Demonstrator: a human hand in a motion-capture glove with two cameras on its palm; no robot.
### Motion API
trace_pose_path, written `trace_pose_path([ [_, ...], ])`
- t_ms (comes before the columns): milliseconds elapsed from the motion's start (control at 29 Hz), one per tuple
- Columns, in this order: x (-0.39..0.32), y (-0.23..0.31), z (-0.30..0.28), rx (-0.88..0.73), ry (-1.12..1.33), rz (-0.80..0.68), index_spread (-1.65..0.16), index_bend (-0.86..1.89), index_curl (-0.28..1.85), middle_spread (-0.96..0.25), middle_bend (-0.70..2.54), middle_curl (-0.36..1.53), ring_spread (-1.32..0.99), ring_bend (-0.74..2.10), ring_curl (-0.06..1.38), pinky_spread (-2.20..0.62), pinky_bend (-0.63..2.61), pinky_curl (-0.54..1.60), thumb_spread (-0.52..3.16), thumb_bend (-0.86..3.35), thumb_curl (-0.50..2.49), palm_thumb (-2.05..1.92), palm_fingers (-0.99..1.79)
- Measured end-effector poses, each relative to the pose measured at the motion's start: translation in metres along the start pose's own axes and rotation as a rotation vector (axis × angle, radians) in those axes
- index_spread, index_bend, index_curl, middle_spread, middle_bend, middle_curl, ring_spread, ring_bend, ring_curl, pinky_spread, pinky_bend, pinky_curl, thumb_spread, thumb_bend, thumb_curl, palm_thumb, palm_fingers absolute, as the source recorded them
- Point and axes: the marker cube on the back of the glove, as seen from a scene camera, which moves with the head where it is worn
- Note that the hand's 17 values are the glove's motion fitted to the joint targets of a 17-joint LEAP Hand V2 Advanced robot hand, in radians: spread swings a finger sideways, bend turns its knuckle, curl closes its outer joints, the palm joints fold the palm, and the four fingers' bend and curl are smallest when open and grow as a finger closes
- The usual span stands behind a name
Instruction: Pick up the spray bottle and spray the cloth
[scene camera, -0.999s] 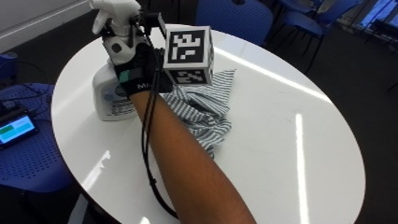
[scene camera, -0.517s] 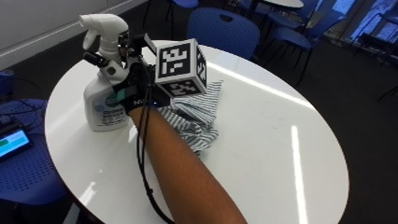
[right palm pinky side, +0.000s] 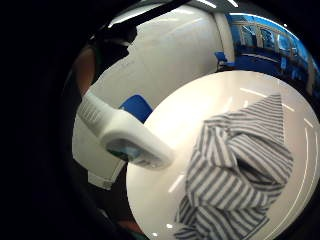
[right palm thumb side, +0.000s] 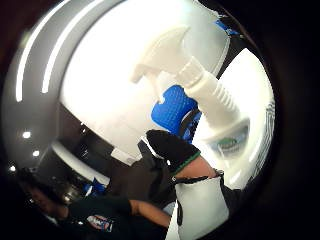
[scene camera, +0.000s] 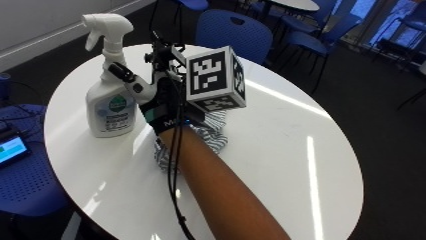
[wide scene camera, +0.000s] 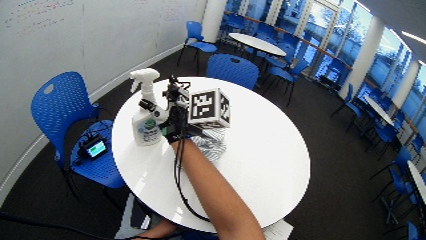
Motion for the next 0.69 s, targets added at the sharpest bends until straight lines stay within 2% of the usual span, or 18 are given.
trace_pose_path([
  [207, -0.02, 0.022, -0.037, -0.154, 0.141, -0.04, -0.35, 0.13, 0.25, -0.07, 0.24, 0.36, -0.08, 0.43, 0.33, 0.18, 0.41, 0.36, 1.04, -0.04, 0.36, 0.38, 0.42],
  [689, -0.058, 0.085, -0.073, -0.427, 0.312, -0.304, -0.42, 0.19, 0.3, -0.02, 0.19, 0.35, -0.02, 0.33, 0.31, 0.23, 0.28, 0.32, 1.13, -0.02, 0.32, 0.35, 0.46],
])
